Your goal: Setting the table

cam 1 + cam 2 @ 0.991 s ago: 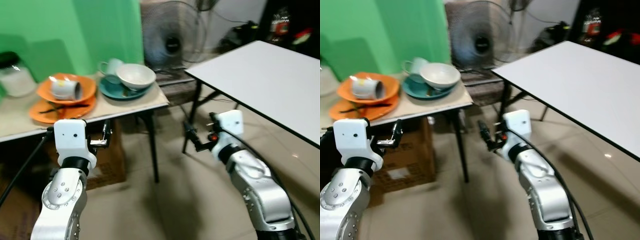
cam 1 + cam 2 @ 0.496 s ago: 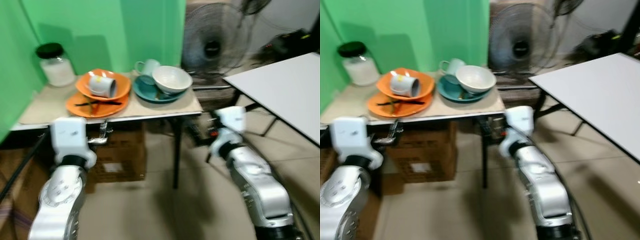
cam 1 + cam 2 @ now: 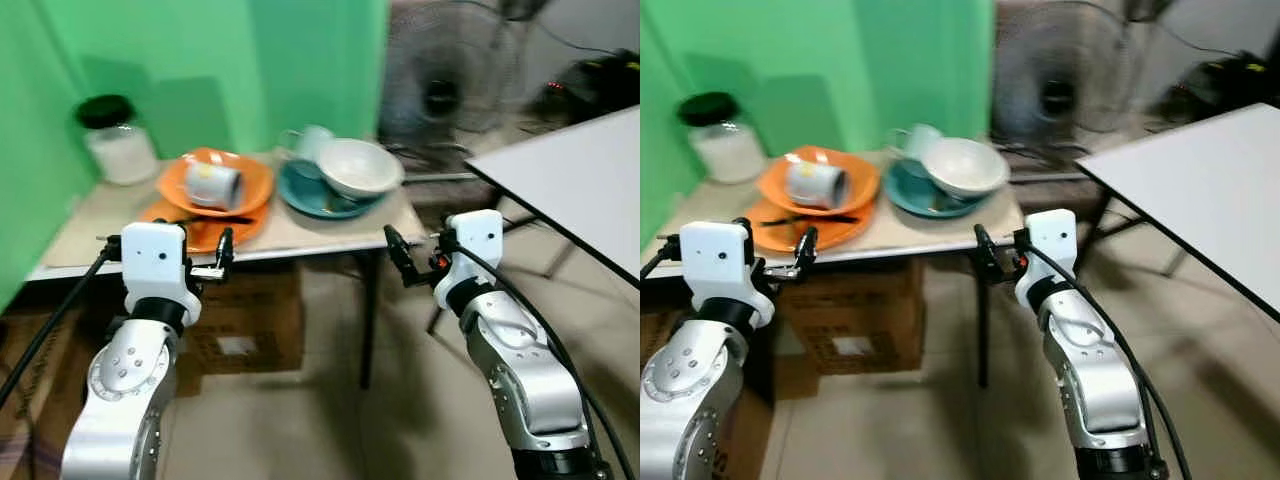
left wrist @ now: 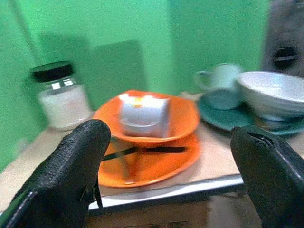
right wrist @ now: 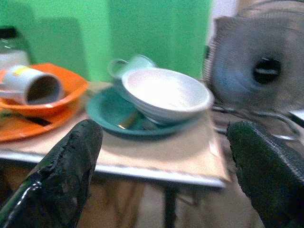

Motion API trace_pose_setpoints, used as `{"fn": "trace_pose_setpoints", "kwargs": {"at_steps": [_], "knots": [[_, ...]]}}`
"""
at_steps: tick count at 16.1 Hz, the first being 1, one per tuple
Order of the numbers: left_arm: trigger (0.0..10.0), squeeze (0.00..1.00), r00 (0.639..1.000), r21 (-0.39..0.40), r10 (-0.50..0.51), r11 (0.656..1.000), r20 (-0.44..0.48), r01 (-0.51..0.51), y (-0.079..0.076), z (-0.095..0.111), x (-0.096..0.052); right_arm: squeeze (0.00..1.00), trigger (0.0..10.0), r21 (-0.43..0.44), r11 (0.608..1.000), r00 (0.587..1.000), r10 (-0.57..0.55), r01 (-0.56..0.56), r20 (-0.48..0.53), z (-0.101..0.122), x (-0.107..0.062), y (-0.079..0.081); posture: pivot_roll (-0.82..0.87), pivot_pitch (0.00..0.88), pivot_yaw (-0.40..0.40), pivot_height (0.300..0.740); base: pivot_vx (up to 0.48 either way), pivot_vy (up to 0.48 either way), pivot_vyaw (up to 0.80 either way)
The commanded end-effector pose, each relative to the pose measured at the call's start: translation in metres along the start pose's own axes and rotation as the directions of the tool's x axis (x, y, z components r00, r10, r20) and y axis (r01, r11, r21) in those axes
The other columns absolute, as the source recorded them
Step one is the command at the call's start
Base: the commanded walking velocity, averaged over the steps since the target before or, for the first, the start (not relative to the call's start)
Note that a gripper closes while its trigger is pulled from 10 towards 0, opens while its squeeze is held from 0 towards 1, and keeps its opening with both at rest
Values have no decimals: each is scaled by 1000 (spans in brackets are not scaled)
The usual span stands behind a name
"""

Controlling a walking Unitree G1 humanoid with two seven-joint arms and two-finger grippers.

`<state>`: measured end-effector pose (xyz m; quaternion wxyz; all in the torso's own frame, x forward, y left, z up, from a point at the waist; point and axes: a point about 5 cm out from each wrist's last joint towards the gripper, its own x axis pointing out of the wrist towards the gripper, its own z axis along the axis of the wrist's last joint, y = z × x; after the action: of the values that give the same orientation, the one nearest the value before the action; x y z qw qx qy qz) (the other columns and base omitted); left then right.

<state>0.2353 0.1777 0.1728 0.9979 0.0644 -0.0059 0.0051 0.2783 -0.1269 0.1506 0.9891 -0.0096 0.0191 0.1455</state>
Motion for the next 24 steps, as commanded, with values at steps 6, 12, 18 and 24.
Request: {"fn": "trace_pose_setpoints", "kwargs": {"at_steps": [6,12,18,24], "knots": [[10000,0,999,10,-32,999,-3,32,-6,0,5,0,10000,-16,1000,1000,12,-12,-11,1,0,4,-4,0,54,740,284,0,0],[10000,0,999,15,-43,999,12,43,-10,0,4,0,10000,29,998,998,63,-64,25,11,15,9,6,0,25,740,283,0,0],[10000,0,998,33,-57,998,24,57,-11,1,6,0,10000,73,997,1000,3,-5,26,14,21,-5,-3,0,23,740,281,0,0],[10000,0,995,61,-101,993,27,99,-18,0,9,0,10000,77,997,999,-12,8,45,20,25,-18,-32,0,19,740,281,0,0]]}}
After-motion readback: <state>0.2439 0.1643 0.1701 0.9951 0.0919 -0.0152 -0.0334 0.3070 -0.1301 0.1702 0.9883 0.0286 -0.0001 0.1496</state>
